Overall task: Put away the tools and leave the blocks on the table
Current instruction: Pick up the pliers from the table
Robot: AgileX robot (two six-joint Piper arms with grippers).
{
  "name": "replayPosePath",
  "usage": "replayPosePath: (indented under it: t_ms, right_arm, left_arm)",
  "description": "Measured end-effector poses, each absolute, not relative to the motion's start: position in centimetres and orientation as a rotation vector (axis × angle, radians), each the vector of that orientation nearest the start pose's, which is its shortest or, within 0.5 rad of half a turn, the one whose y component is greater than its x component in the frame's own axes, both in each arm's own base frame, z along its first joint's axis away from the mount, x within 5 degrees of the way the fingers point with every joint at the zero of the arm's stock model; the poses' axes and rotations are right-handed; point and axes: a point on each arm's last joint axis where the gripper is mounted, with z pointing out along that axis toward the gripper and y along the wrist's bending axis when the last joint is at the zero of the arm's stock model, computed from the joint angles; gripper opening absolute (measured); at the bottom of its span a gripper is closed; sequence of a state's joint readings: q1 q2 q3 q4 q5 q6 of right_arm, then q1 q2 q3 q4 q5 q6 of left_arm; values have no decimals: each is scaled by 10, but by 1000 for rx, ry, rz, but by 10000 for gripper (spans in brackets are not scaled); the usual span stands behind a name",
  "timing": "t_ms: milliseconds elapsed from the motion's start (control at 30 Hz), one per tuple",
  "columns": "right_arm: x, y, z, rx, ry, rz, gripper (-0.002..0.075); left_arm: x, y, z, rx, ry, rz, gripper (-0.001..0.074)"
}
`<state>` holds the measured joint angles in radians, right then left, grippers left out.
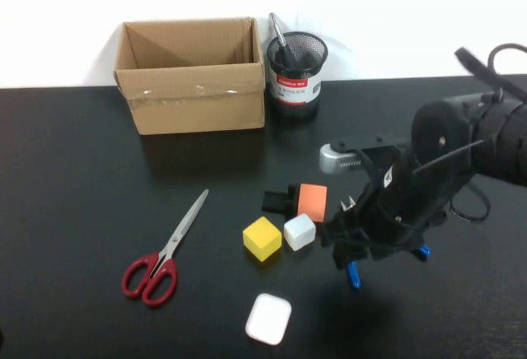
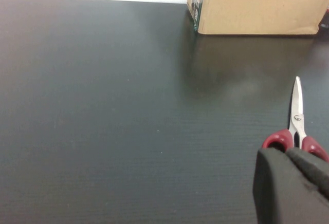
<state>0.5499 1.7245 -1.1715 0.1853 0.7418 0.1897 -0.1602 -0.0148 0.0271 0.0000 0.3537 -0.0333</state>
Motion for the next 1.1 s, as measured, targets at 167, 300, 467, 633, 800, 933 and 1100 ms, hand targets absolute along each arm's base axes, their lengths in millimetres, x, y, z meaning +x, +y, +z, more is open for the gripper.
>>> replayPosePath:
  t_ms: [167,300,467,633,800,933,1100]
  right_arm:
    - [296,191,210,-233,2822,350,372]
    - [298,197,204,-227,2807,371,373]
    - [307,201,187,-203,2793,368,380]
    - [316,203,174,-210,2757,342,380]
    - [318,202,158,-249,2786,280,367]
    - [316,201,152,-252,2824,253,366]
    - [315,196,148,-305,2854,170,319]
  left_arm:
    - [52,-9,173,114,1848,-141,-4]
    - [52,-9,173,114,1848,-141,-4]
    - [52,-8,173,117,1848,-135,-4]
    - [52,-9,173,114,1848,-141,-4]
    - [52,-9,173,114,1848,-141,-4]
    - [52,-8,173,117,1848,-135,-4]
    - [52,-9,173,114,1848,-141,-4]
